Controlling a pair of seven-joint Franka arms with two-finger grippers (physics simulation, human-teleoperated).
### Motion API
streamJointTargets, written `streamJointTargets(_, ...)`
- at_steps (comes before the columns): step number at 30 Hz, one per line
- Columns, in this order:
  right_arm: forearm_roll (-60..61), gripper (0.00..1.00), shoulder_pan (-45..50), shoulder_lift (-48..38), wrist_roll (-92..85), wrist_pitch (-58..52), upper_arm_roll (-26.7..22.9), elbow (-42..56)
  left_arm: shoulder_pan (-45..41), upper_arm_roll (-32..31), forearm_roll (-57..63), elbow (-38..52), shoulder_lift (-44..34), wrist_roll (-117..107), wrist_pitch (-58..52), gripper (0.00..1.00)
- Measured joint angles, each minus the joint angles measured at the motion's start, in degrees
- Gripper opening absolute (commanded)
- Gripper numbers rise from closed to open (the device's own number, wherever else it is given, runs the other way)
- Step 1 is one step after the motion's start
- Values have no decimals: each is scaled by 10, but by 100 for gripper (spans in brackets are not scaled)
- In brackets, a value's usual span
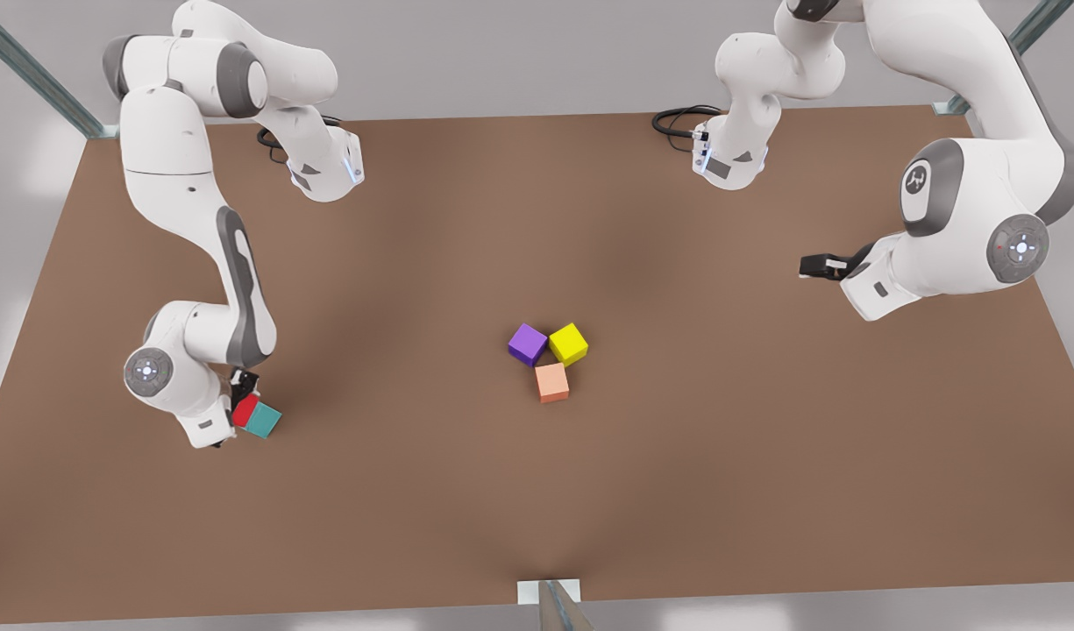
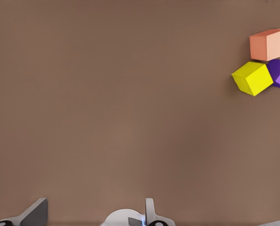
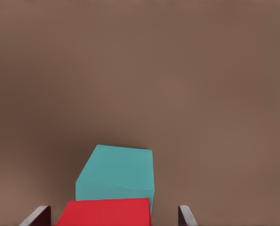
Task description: Pick up red wooden cube and pass to hand red wooden cube and place in blue wooden cube
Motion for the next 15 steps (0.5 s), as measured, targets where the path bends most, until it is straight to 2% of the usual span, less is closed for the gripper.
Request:
streamJointTargets(7, 1, 100, 45, 13, 26, -1, 0, 32, 1, 0, -1, -1, 0, -3, 0, 100)
streamJointTargets(9, 1, 100, 63, 16, 41, -23, 0, 80, 1, 0, -1, -1, 0, -4, 0, 100)
streamJointTargets(12, -4, 100, 76, 18, 101, -157, -11, 226, 1, 0, -1, -1, 1, -5, 0, 100)
streamJointTargets(14, -11, 100, 72, -10, 164, -288, -28, 342, 1, 0, -1, -1, 1, -6, -1, 100)
streamJointTargets(15, -25, 100, 56, -43, 195, -348, -12, 371, 1, 0, -1, -1, 1, -6, -1, 100)
